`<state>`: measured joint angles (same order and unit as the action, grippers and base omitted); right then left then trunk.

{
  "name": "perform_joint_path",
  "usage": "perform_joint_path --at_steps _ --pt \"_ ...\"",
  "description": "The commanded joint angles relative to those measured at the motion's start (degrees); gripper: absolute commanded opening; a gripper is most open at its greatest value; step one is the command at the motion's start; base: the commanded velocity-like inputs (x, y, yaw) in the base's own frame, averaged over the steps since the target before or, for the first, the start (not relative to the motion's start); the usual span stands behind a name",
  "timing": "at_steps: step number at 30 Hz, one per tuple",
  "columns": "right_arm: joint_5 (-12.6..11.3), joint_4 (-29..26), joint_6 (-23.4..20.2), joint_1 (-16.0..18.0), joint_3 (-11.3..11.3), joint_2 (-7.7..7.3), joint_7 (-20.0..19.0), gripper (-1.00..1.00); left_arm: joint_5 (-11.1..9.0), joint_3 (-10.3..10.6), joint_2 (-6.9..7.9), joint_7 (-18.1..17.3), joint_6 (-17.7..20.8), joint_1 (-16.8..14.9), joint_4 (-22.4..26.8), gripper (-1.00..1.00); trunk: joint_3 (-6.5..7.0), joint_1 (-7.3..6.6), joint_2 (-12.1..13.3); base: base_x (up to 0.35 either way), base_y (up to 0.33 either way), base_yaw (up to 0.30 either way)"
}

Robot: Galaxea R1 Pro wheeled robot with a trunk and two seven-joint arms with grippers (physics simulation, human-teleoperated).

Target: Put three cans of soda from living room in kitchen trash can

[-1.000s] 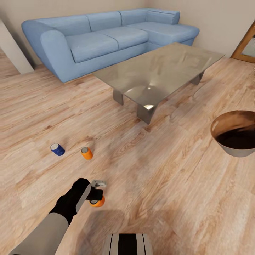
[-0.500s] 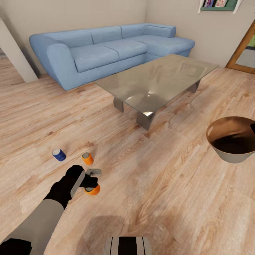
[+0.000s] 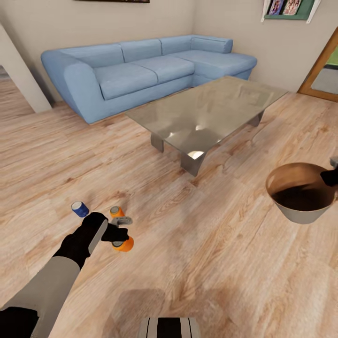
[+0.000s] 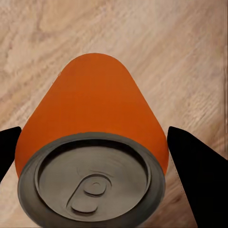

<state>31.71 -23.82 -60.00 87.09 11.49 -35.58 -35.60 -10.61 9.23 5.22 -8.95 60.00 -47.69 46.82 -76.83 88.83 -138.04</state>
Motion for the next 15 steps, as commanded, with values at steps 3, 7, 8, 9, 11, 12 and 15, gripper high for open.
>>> perform_joint_path --at_steps 3,7,8,9,11,12,15 --pt "0.2 0.1 0.0 -0.9 -0.1 0.74 -0.2 -1.0 0.1 0.0 0.54 -1.0 0.0 -0.6 0.0 -1.0 0.55 -0.67 1.2 0.0 0.0 0.0" --pt "0.2 0.1 0.0 -1.4 0.0 1.17 -0.2 -1.0 0.1 0.0 1.2 -2.7 0.0 -2.4 -0.1 -1.0 1.26 -1.55 2.8 0.0 0.0 0.0" --pt "0.2 0.1 0.0 -1.5 0.0 1.25 -0.2 -1.0 0.2 0.0 1.33 -3.9 0.0 -3.2 -0.1 -1.0 1.44 -1.77 3.2 0.0 0.0 0.0" --pt "0.2 0.1 0.0 -1.6 0.0 1.3 -0.2 -1.0 0.2 0.0 1.41 -5.2 0.0 -4.1 -0.1 -1.0 1.62 -1.98 3.6 0.0 0.0 0.0" --pt "0.2 0.2 0.0 -1.8 0.0 1.34 -0.2 -1.0 0.2 0.0 1.51 -6.7 0.0 -5.3 -0.1 -1.0 1.98 -2.42 4.4 0.0 0.0 0.0" --pt "0.2 0.2 0.0 -1.9 0.0 1.35 -0.2 -1.0 0.2 0.0 1.52 -7.1 0.0 -5.7 -0.1 -1.0 2.16 -2.64 4.8 0.0 0.0 0.0" --pt "0.2 0.2 0.0 -2.9 0.0 1.52 -0.2 -1.0 0.2 0.0 1.71 -8.2 0.0 -7.2 -0.1 -1.0 2.7 -3.3 6.0 0.0 0.0 0.0"
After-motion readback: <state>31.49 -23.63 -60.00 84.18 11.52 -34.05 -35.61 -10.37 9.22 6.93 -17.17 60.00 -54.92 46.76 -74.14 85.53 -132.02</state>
